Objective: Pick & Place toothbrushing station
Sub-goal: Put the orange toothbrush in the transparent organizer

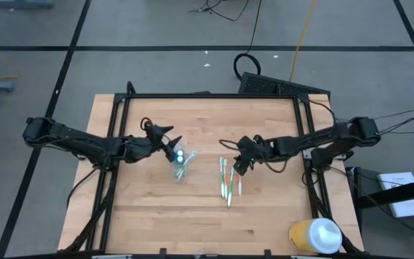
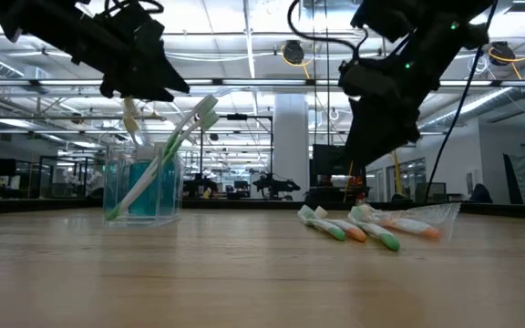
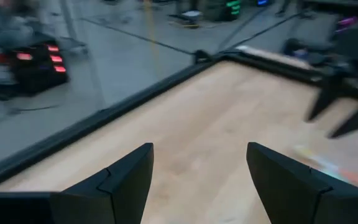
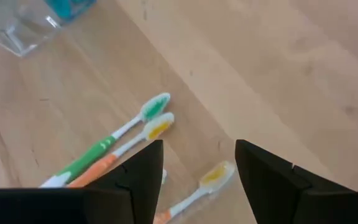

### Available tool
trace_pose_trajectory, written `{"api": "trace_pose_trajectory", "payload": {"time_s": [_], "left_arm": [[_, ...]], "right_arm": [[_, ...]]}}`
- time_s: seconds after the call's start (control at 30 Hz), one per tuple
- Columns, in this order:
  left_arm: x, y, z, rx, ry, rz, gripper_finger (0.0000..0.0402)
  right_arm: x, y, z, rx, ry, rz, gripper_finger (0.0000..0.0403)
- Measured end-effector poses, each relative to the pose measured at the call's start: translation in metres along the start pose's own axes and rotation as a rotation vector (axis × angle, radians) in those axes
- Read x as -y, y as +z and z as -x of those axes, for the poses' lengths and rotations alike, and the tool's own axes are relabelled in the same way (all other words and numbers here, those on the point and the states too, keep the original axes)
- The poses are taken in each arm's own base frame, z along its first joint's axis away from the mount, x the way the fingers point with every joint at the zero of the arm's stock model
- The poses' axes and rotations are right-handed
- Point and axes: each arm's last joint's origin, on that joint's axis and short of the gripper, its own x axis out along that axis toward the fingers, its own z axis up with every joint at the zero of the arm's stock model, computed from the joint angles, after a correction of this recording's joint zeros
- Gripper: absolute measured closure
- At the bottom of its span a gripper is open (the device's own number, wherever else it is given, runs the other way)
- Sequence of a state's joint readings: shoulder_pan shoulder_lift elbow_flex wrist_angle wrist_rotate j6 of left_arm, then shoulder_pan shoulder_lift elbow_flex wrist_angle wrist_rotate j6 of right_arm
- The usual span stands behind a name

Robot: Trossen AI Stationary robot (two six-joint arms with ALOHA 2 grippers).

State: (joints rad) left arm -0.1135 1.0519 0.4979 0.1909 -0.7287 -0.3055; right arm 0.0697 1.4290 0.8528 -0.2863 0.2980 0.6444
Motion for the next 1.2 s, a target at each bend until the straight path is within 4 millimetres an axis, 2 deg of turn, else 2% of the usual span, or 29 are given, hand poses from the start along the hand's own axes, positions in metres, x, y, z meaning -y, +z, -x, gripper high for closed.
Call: {"api": "trace_pose_trajectory", "payload": {"time_s": [0.2, 0.4, 0.53, 0.77, 0.93, 1.1, 1.2], "left_arm": [[-0.005, -0.003, 0.000, -0.009, 0.142, -0.056, 0.0135], [-0.004, -0.003, 0.000, -0.015, 0.107, -0.050, 0.0135], [-0.001, 0.000, 0.000, -0.012, 0.023, -0.026, 0.0135], [0.005, 0.007, 0.000, 0.024, -0.118, -0.017, 0.0135], [0.007, 0.010, 0.001, 0.050, -0.148, -0.001, 0.0135], [0.010, 0.013, 0.001, 0.061, -0.225, 0.026, 0.0135], [0.013, 0.016, 0.002, 0.070, -0.317, 0.058, 0.0135]], "right_arm": [[0.009, 0.003, -0.009, -0.067, 0.030, -0.036, 0.0211], [0.011, 0.005, -0.003, -0.060, 0.029, -0.053, 0.0211], [0.010, 0.004, -0.003, -0.066, 0.030, -0.035, 0.0211], [-0.008, -0.002, -0.010, -0.032, 0.099, 0.052, 0.0211], [-0.022, -0.014, -0.009, -0.027, 0.175, 0.120, 0.0211], [-0.035, -0.026, -0.007, 0.046, 0.263, 0.294, 0.0211], [-0.045, -0.026, -0.002, 0.129, 0.327, 0.369, 0.0211]]}}
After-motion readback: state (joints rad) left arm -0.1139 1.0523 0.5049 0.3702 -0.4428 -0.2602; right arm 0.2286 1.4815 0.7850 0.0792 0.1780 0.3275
